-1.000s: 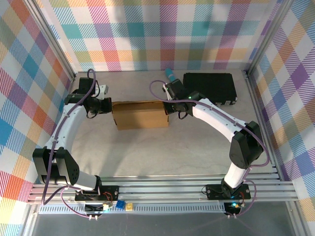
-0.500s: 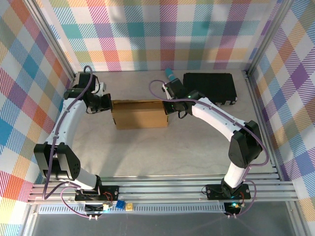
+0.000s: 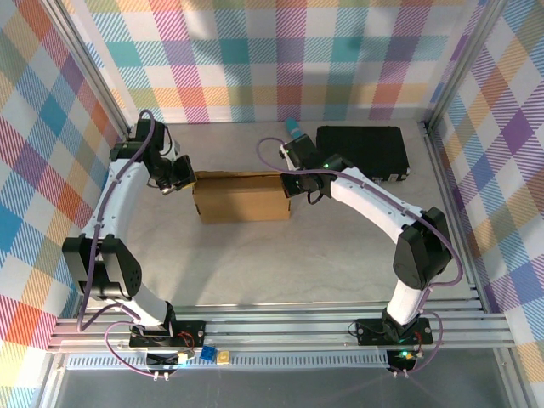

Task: Fold the paper box

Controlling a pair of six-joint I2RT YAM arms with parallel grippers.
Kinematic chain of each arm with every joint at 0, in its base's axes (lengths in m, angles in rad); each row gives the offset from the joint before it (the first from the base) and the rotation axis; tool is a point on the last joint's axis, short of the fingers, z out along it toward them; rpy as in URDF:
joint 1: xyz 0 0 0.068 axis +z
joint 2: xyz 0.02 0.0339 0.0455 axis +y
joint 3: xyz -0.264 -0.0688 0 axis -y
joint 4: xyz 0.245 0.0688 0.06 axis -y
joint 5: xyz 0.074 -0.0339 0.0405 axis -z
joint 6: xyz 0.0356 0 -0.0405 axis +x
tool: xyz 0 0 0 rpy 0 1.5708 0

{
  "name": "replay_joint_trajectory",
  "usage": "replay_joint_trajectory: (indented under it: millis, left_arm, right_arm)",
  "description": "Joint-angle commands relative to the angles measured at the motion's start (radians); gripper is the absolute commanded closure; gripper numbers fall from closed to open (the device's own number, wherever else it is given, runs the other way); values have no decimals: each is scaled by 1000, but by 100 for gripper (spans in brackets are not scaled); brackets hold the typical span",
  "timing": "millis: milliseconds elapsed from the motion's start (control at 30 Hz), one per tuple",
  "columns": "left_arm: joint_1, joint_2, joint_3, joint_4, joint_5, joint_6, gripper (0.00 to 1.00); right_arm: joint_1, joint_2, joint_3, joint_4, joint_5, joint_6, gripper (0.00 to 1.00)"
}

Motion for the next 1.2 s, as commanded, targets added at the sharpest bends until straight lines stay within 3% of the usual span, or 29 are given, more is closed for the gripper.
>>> replay_joint_trajectory:
  millis: [0,333,1167]
  left_arm:
    - [3,11,36,-49,74,-37,100]
    - [10,-8,-20,-55,9,39,100]
    - [31,-97,-216,75,-35,130,100]
  right_arm:
    - [3,52,-4,-121,-25,-14,100]
    - [3,54,-9,-120,-24,-13,100]
    - [2,58,-10,-109,-22,-19,100]
